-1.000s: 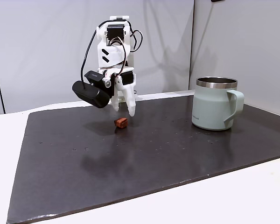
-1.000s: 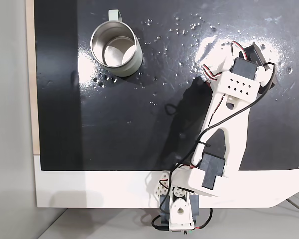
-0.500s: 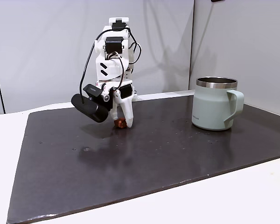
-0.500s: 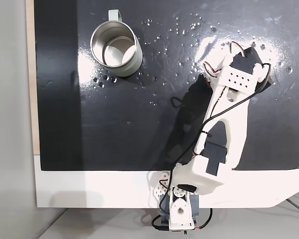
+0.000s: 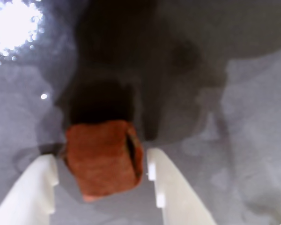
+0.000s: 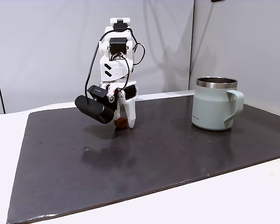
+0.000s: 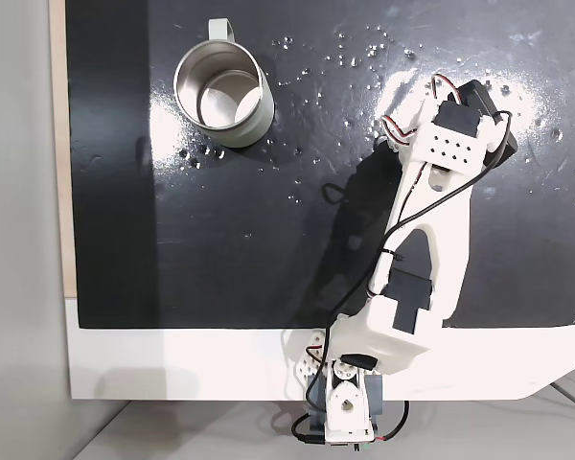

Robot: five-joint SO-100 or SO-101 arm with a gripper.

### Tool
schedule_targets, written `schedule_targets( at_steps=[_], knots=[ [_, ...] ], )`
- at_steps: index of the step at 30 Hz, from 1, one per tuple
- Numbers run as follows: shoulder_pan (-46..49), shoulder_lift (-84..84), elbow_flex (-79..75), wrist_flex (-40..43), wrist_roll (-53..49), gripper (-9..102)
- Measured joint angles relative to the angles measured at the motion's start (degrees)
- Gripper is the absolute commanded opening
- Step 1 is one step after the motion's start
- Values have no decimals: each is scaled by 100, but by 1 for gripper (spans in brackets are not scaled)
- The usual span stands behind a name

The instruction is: Grasp a cube and put it in the cup.

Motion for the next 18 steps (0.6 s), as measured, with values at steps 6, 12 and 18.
schedule_targets(
  at_steps=[6, 12, 18],
  knots=[
    [158, -62, -35, 0, -114, 2],
    [308, -185, -185, 9, -149, 0],
    [352, -193, -308, 105, -185, 0]
  ],
)
